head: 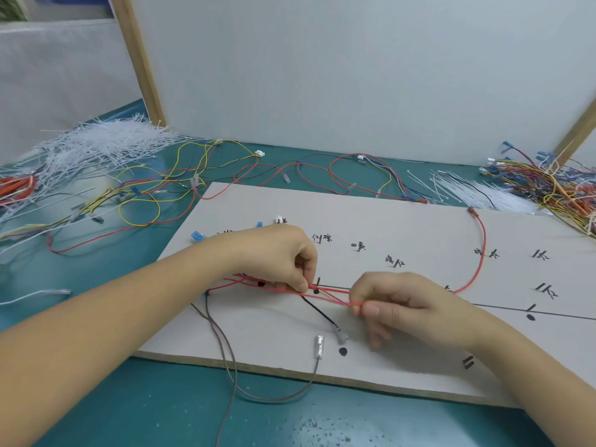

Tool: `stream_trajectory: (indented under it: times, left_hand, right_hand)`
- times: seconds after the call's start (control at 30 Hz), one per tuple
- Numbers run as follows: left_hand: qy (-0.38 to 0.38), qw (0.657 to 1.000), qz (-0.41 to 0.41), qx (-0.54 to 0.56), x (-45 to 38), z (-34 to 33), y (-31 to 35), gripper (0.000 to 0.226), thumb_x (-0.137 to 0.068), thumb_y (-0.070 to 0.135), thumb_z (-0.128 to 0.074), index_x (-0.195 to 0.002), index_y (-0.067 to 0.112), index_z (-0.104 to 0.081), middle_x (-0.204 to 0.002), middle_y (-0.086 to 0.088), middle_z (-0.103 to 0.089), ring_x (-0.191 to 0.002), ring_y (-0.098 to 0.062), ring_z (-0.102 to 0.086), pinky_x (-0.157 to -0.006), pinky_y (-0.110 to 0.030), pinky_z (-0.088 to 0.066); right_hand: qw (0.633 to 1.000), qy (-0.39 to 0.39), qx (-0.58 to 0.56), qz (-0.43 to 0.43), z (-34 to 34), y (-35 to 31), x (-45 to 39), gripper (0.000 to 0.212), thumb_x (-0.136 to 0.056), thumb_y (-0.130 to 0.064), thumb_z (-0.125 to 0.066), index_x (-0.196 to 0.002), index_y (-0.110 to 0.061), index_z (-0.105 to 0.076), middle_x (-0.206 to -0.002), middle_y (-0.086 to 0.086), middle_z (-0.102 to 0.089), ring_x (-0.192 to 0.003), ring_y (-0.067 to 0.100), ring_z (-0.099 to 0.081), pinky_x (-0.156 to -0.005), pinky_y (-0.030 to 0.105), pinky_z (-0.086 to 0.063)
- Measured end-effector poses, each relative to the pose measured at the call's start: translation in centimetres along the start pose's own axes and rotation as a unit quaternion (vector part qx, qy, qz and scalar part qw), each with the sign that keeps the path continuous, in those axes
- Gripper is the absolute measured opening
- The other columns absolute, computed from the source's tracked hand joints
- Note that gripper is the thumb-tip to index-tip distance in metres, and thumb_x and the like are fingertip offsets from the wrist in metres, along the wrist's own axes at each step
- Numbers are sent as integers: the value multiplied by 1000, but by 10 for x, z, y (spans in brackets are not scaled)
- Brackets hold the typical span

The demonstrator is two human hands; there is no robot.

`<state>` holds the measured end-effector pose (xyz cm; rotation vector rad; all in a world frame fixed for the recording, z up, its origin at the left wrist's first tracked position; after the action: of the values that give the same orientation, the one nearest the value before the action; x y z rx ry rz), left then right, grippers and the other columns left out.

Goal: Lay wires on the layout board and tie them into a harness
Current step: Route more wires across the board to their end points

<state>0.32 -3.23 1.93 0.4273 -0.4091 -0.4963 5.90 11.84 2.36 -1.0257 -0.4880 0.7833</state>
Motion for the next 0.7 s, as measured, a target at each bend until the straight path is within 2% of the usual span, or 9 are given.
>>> stream_trajectory:
  times: [0.1,0.23,0.3,0.4,0.47,0.53,0.6,0.7]
  left_hand:
    - [-6,1000,5,15,2,-3,-2,14,-81,13,-66,-73,24,-63,-55,11,-59,-47,-1,-55,-44,-12,-40]
    - [-1,1000,-5,-28,-1,-2,0,12,-81,17,-67,-75,27,-63,-61,11,-59,-49,4,-50,-47,-7,-36]
    - [4,999,-8,-32,-2,-2,-1,13,-80,19,-68,-75,28,-61,-63,12,-58,-52,5,-49,-50,-7,-36]
    - [33,999,-15,-29,0,-1,-3,23,-79,22,-69,-70,31,-50,-65,13,-54,-56,7,-47,-53,-9,-37]
    - [49,998,-25,-25,5,-2,-3,22,-80,23,-69,-70,31,-51,-66,14,-54,-59,9,-48,-55,-9,-36]
    - [47,998,-33,-24,9,-4,-3,15,-81,24,-68,-74,32,-58,-70,13,-57,-62,7,-49,-57,-10,-37]
    - [37,998,-33,-24,14,-4,-4,13,-83,24,-65,-79,35,-60,-78,13,-59,-65,4,-50,-59,-11,-38]
    - [75,996,-39,1,32,12,-8,29,-85,18,-60,-79,46,-55,-82,18,-57,-69,4,-53,-62,-8,-37]
  right_hand:
    - [1000,-9,7,-2,-5,2,3,15,-91,-16,-49,-85,-24,-60,-73,-2,-62,-69,8,-57,-70,17,-43]
    - [994,66,87,-2,2,3,3,14,-89,-33,-48,-92,-36,-61,-63,-4,-59,-60,10,-52,-61,23,-43]
    - [989,62,135,0,-2,1,1,16,-88,-39,-47,-97,-43,-60,-64,-1,-59,-59,12,-50,-61,25,-43]
    - [980,54,190,12,-12,-2,-1,19,-89,-45,-44,-106,-48,-52,-74,-5,-66,-69,18,-57,-72,33,-47]
    - [978,56,202,22,-14,-3,1,20,-90,-48,-40,-109,-49,-47,-81,-2,-69,-75,21,-60,-76,35,-47]
    - [979,65,189,29,-10,-3,4,20,-90,-48,-39,-106,-49,-51,-74,-6,-66,-69,18,-58,-71,28,-48]
    - [983,77,166,29,-3,-1,7,16,-91,-41,-42,-101,-46,-54,-62,-8,-57,-58,9,-51,-61,17,-41]
    - [985,83,148,29,3,2,7,16,-93,-32,-43,-96,-40,-56,-58,-7,-54,-54,5,-46,-56,11,-34]
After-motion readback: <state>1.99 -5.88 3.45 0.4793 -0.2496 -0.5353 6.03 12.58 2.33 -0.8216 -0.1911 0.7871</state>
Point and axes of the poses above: each hand's wrist, its own x-axis away from the middle knuckle, its own z-axis out of the back of the hand, y = z × x, the point moved 6 cm from there along -x, towards the middle knuckle
